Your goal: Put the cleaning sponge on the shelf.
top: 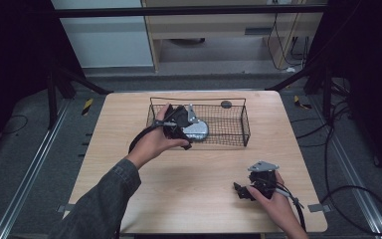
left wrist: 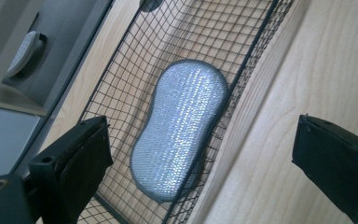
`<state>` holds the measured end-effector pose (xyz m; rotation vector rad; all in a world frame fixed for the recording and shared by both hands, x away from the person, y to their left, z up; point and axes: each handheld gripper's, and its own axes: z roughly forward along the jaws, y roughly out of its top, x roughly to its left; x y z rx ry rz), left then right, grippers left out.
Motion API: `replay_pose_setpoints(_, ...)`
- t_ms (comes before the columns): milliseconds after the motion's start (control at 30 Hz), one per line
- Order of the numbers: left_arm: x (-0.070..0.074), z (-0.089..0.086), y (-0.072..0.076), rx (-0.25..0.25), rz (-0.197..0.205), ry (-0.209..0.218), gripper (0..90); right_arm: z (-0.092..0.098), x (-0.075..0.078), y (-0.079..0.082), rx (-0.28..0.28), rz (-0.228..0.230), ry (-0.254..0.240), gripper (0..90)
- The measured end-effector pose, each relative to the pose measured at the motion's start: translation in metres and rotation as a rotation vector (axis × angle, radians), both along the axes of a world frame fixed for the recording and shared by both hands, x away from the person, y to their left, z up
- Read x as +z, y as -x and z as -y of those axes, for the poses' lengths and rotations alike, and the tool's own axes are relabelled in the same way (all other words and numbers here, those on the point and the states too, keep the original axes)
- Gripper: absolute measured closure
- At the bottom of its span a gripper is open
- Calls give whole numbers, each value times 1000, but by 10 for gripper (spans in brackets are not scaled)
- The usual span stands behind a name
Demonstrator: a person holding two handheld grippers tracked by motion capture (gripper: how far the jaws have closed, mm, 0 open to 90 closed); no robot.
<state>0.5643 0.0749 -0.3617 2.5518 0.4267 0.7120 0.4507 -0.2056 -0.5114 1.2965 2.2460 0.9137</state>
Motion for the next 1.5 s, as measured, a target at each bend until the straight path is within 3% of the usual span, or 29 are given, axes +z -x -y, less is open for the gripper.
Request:
replay_pose_setpoints(567, -14, -12, 42, 42, -38, 85, 35, 0, 0, 1, 0, -2, -2, 4)
replay_pose_setpoints(1100, -50, -46, 82, 109, -92, 144, 46, -1, 1, 2, -5, -10, -13, 4)
replay_pose_setpoints(1233, -62, -59, 86, 141, -115, 177, 47, 0, -1, 1, 1, 8, 6, 4)
replay_pose_setpoints(1267, -65, -63, 86, 150, -119, 177, 47, -1, 1, 2, -11, -14, -16, 4)
replay_pose_setpoints(1500, -84, -93, 81, 246, -151, 223, 47, -1, 1, 2, -13, -17, -18, 4)
